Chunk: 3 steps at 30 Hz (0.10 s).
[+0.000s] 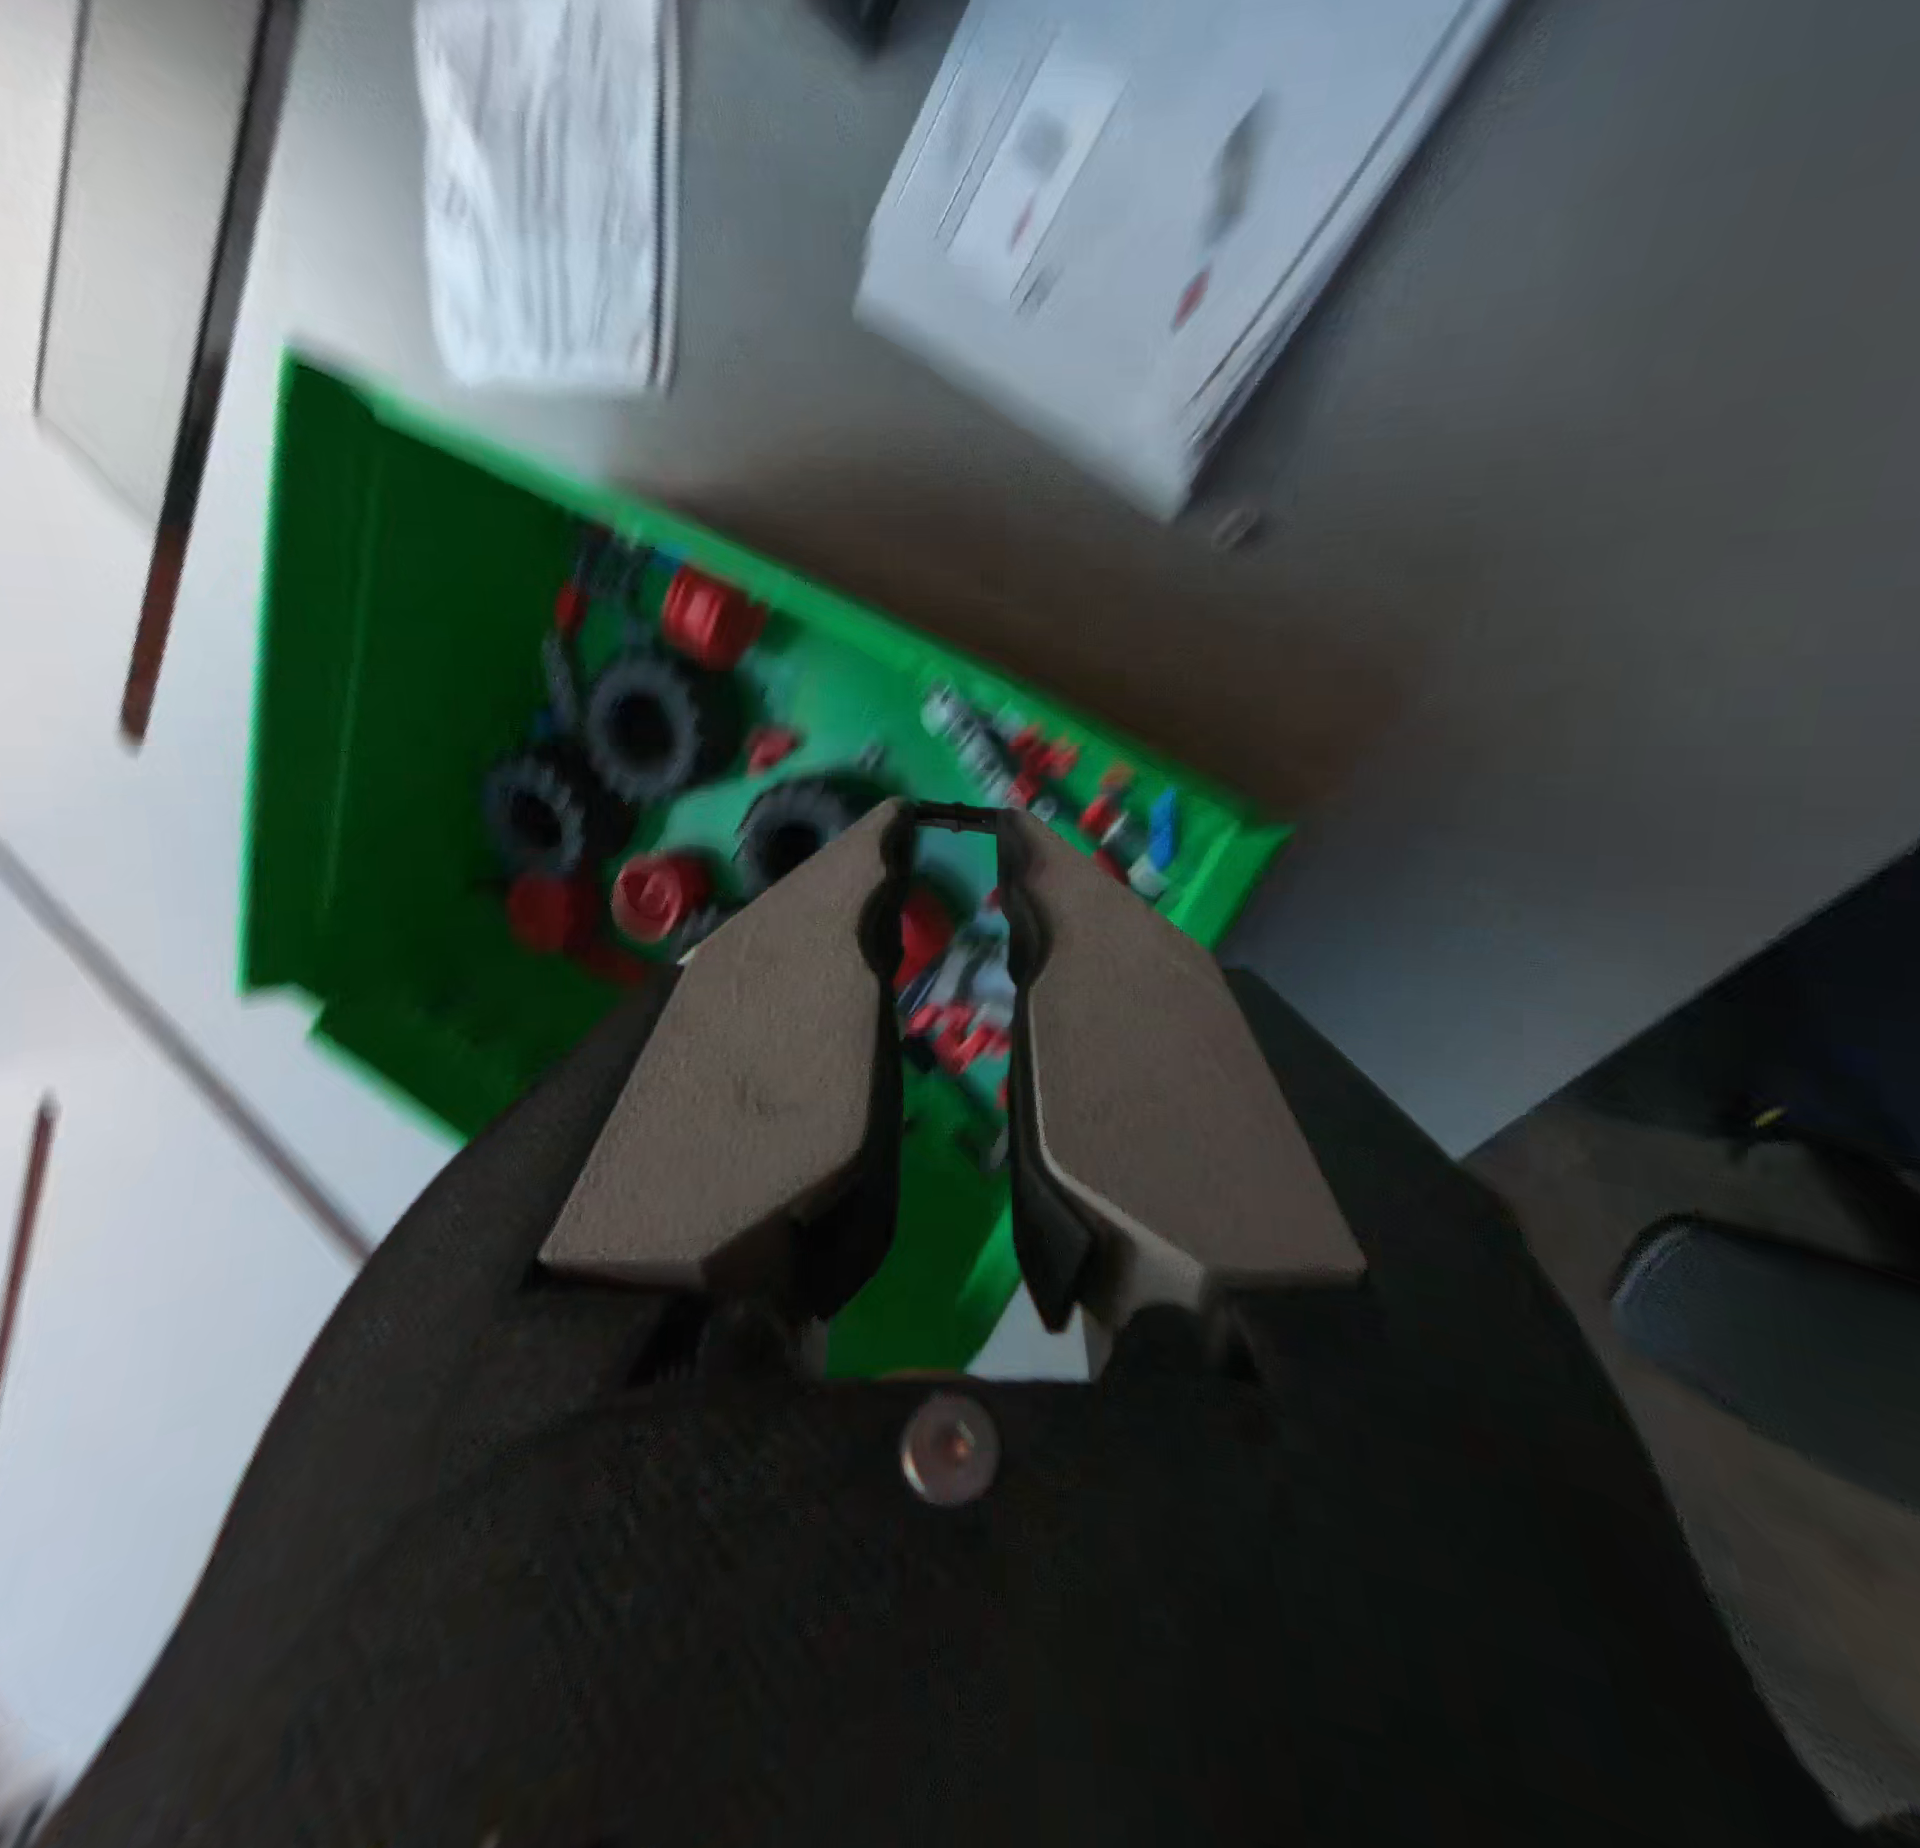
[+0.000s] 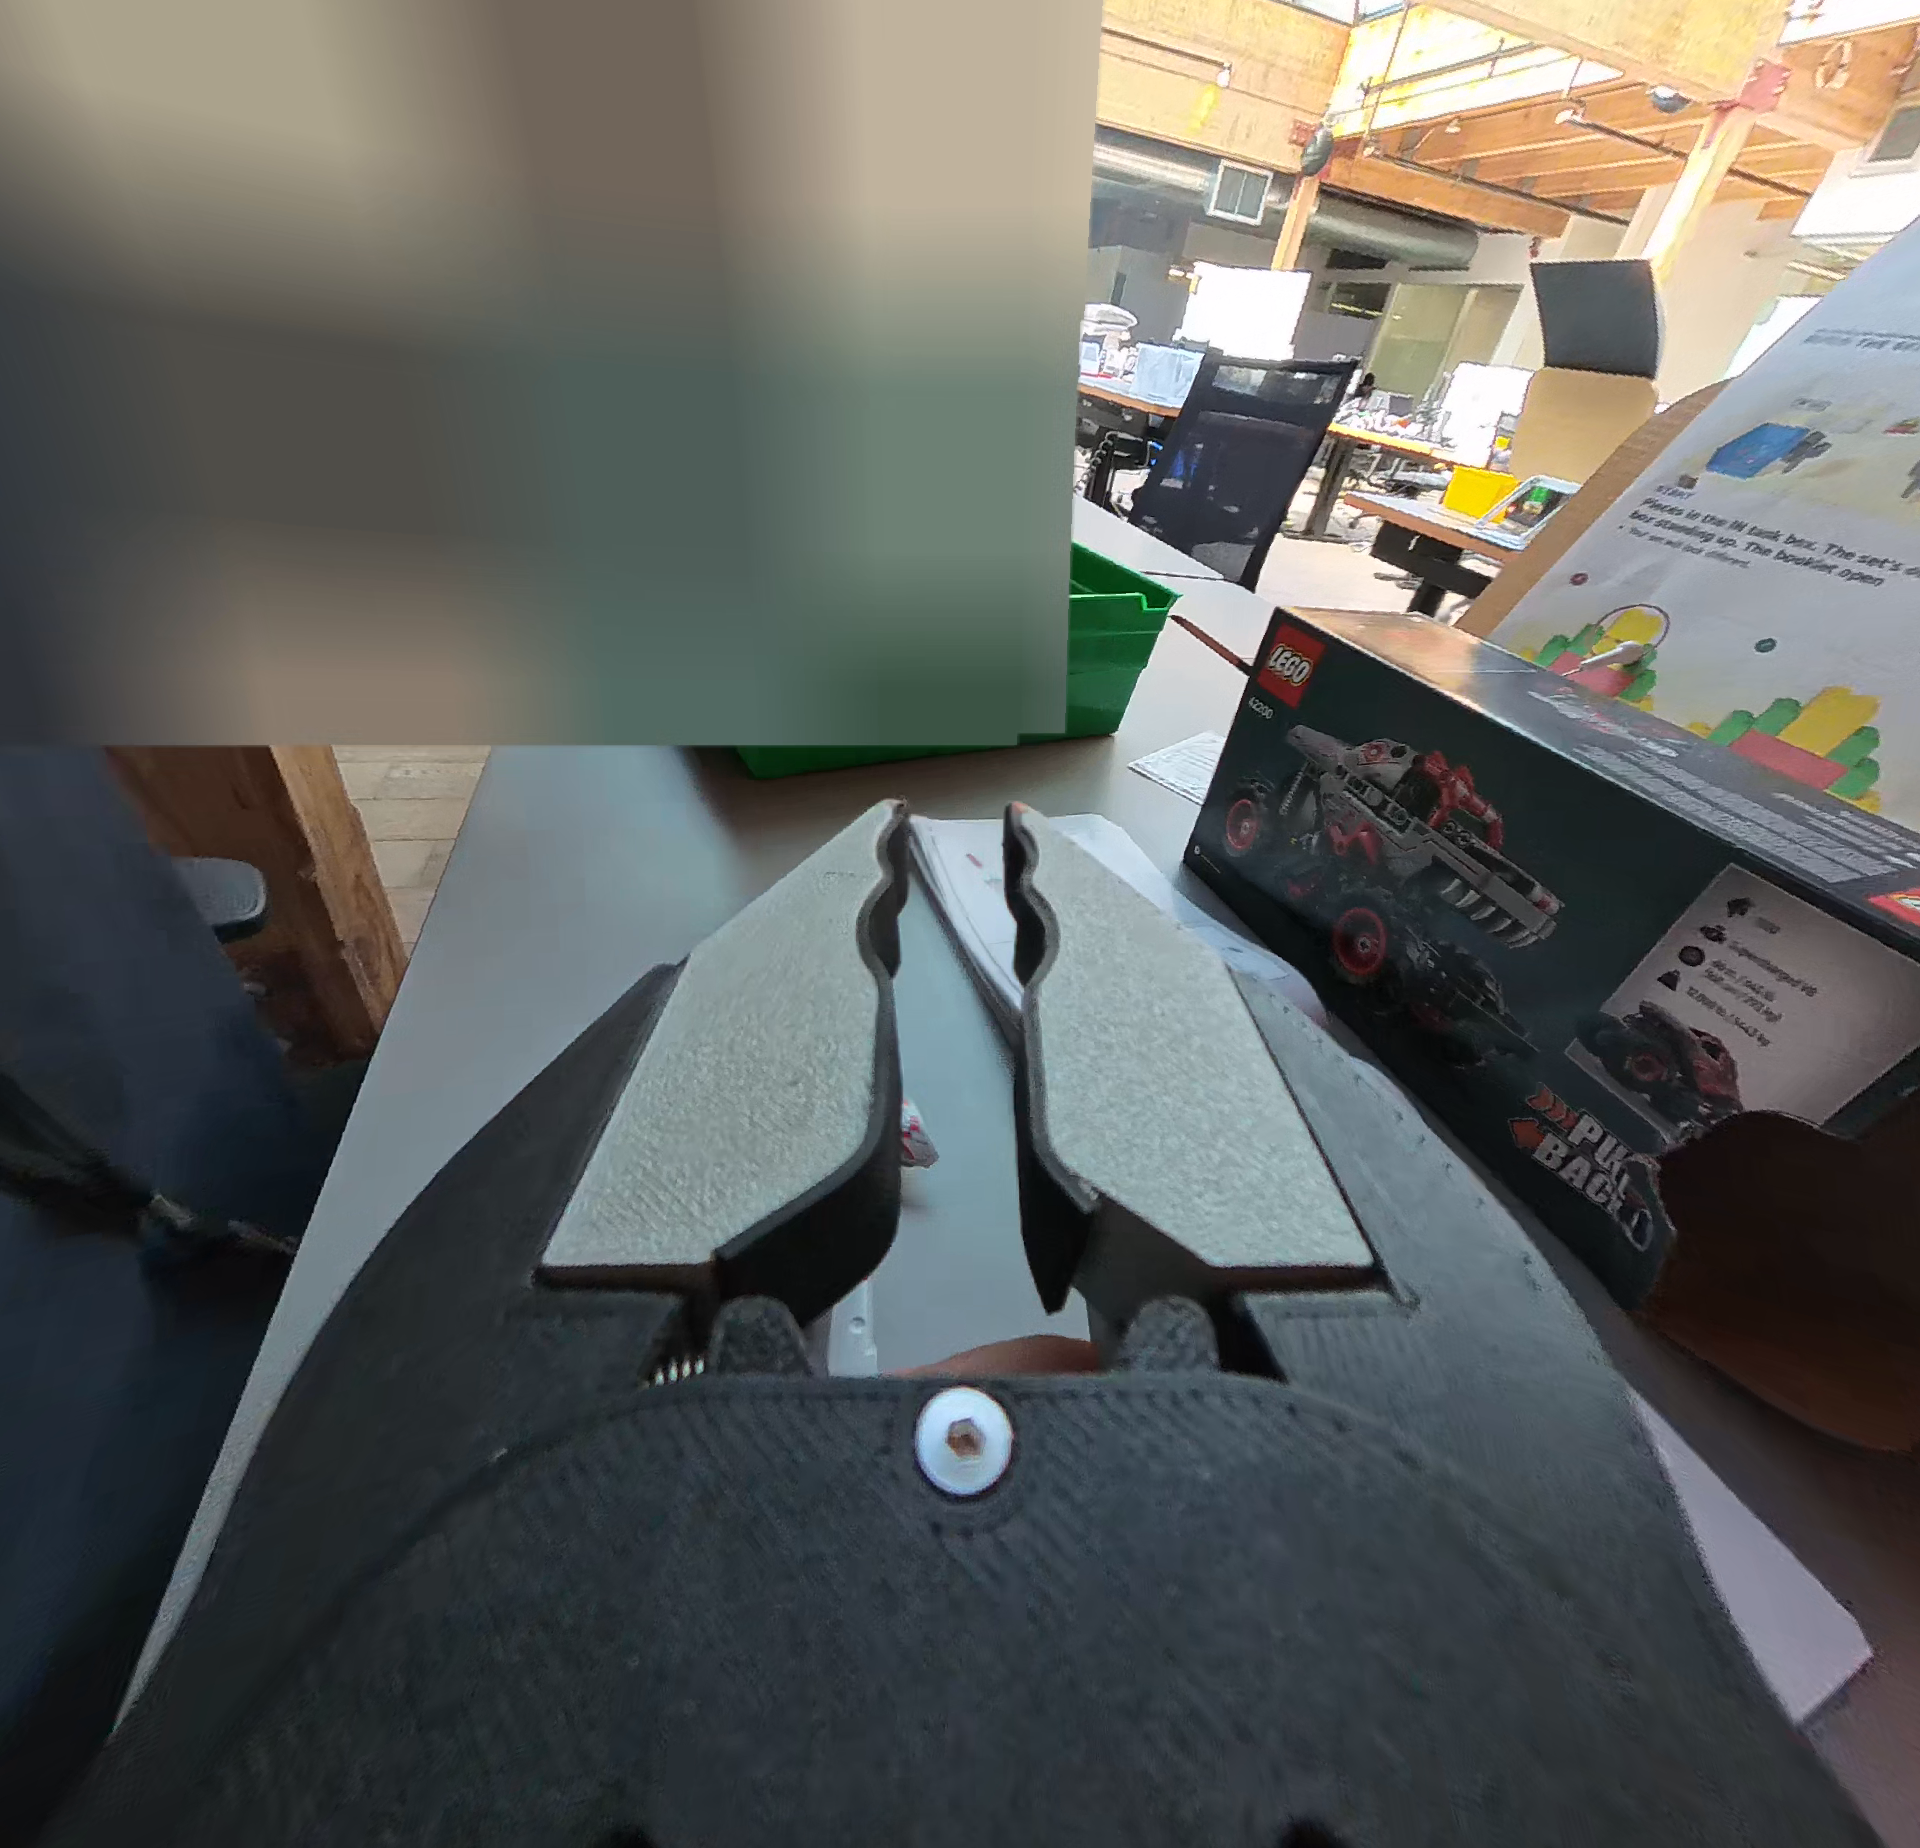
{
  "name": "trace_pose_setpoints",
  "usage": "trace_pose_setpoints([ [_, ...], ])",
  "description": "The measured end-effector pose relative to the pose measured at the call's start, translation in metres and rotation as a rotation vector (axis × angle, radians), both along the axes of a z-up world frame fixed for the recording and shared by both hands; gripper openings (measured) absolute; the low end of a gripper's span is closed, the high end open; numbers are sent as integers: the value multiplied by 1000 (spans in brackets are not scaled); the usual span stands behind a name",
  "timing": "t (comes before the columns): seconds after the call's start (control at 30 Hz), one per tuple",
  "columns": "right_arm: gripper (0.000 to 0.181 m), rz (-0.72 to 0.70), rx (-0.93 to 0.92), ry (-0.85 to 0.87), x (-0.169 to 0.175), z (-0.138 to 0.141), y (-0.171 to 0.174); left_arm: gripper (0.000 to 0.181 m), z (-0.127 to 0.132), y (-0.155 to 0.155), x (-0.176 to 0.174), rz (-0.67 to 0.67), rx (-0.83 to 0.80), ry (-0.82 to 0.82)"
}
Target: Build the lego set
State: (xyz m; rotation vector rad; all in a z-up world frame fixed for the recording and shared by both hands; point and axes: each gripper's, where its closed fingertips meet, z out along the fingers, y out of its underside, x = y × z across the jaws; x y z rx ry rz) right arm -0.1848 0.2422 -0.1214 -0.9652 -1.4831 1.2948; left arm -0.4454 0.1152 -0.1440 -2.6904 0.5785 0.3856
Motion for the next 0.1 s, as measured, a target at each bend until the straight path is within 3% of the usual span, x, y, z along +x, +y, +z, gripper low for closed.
trace_pose_setpoints([
  [0.03, 15, -15, -1, 9, 1, 2, 3, 13, 3, 13, 36, -82, 65, -78],
  [0.1, 14, -44, 0, 29, 2, 6, 9, 13, 0, 36, 109, -257, 148, -210],
])
